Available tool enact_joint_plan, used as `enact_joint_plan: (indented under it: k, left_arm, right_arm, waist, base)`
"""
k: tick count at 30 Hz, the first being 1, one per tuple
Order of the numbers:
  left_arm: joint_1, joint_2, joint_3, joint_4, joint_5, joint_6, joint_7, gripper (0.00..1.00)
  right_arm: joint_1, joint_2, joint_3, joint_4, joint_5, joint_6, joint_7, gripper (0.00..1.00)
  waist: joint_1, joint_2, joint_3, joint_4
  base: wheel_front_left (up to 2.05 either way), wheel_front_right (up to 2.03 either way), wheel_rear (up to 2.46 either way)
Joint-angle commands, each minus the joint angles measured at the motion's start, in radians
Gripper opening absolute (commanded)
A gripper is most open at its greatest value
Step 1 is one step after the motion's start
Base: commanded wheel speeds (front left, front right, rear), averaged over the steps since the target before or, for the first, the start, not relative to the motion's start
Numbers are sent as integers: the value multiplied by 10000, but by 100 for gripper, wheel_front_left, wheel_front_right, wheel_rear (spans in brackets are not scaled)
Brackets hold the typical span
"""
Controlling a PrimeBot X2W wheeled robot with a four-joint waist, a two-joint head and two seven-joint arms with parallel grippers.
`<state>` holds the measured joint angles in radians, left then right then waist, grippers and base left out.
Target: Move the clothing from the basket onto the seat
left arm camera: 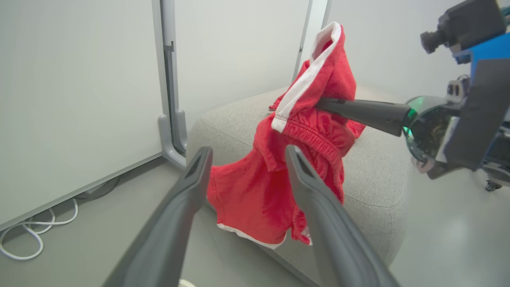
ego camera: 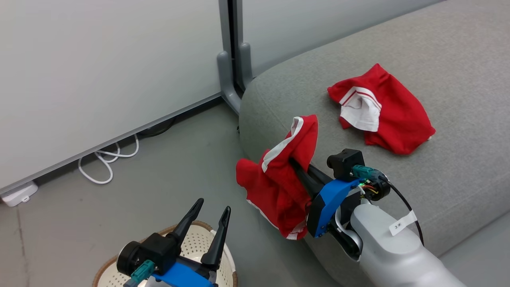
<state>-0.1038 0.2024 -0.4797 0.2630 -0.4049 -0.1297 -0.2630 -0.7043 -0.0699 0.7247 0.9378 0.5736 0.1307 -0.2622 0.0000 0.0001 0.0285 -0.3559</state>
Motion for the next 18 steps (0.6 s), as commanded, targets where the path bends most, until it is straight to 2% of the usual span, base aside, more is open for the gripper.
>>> enact_joint_plan:
  k: [1,10,18]
  left_arm:
    - [-108,26,-7,25,-7,-13,-27,100]
    - [-49,127,14,13,-13,-13,-26,100]
    - [-7,117,-31,4,14,-13,-27,100]
  right_arm:
    - [89,-31,-56,-45,-75,1,-35,0]
    - [278,12,-321,-204,-167,1,-37,0]
    - [410,-8,-466,-290,-251,1,-36,0]
  waist:
    - [0,-1,35,-365]
    - [0,-1,60,-1195]
    - [0,-1,80,-1638]
  base:
    - [0,0,0]
    - [0,0,0]
    - [0,0,0]
